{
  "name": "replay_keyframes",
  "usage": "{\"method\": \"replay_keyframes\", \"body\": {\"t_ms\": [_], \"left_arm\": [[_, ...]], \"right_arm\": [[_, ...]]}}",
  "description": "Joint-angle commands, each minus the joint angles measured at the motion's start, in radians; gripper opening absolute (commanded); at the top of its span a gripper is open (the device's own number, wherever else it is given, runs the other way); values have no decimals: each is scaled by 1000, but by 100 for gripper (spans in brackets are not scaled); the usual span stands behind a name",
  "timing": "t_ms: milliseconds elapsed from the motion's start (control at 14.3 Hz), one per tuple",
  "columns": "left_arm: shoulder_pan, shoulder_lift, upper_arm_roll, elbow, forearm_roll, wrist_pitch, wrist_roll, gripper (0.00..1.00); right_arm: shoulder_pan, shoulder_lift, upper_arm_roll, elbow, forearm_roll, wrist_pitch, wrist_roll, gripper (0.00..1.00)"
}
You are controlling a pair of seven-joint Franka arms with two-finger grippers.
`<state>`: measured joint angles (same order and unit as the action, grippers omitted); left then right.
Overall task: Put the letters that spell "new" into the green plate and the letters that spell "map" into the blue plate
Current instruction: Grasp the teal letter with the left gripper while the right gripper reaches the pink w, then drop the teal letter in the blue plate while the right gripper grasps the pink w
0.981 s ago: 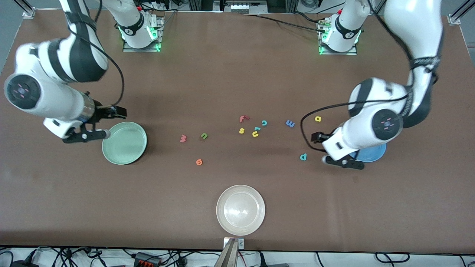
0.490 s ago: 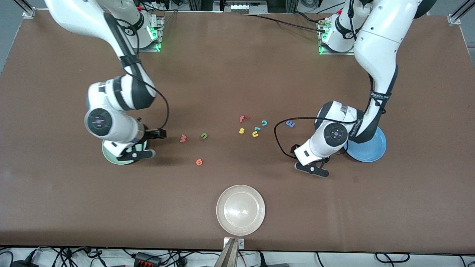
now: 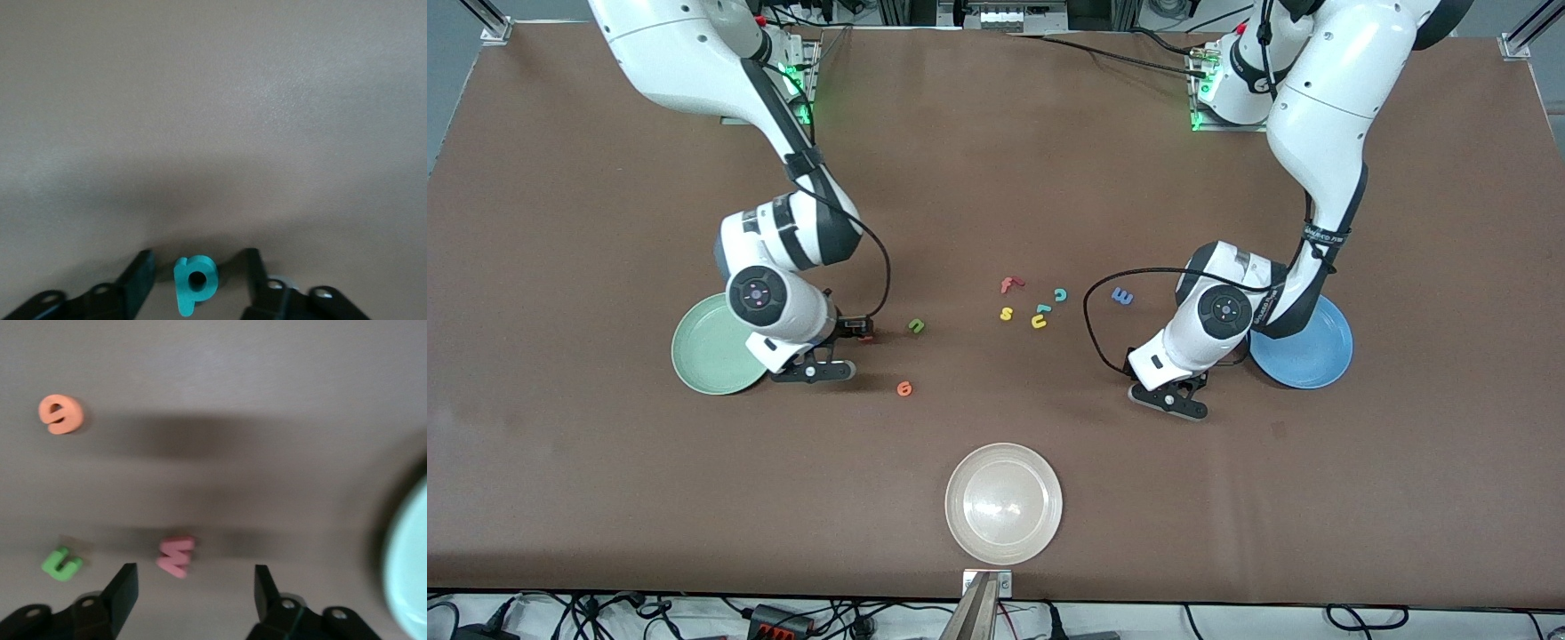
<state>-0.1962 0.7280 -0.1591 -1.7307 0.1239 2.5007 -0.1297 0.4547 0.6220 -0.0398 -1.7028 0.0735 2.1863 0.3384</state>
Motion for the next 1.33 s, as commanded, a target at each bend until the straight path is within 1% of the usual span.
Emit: {"method": "replay_keyframes", "body": {"t_ms": [0, 70, 140, 280, 490, 561, 701, 771, 911, 1051, 1191, 1261], "left_arm": [[0, -18, 3, -35, 20, -17, 5, 26], [1, -21, 3, -35, 20, -31, 5, 24], [3, -33, 3, -35, 20, -58, 4, 19], [4, -62, 3, -26, 20, -118, 4, 14], [12, -134, 15, -4, 19, -233, 5, 13], [29, -159, 16, 11, 20, -311, 19, 13], [63, -173, 23, 51, 20, -480, 95, 14], [92, -180, 26, 51, 20, -523, 123, 14], [145, -187, 23, 33, 28, -580, 140, 16], [170, -188, 26, -9, 51, -582, 147, 16], [198, -187, 21, -30, 159, -568, 147, 16], [219, -187, 21, -49, 174, -551, 147, 16]], "right_arm": [[30, 27, -9, 9, 9, 24, 54, 66], [30, 34, -9, 9, 11, 27, 56, 63], [30, 41, -9, 9, 12, 35, 56, 63], [33, 51, -9, 8, 12, 43, 77, 63], [32, 61, -8, 6, 14, 44, 82, 63], [32, 64, -8, 6, 15, 47, 83, 63], [32, 68, -8, 6, 17, 58, 83, 63], [32, 68, -8, 5, 17, 58, 83, 63], [32, 73, -8, 5, 17, 55, 82, 63], [32, 74, -6, 2, 17, 52, 82, 63], [39, 74, -6, 2, 19, 46, 80, 63], [39, 74, -6, 0, 19, 46, 80, 63]]}}
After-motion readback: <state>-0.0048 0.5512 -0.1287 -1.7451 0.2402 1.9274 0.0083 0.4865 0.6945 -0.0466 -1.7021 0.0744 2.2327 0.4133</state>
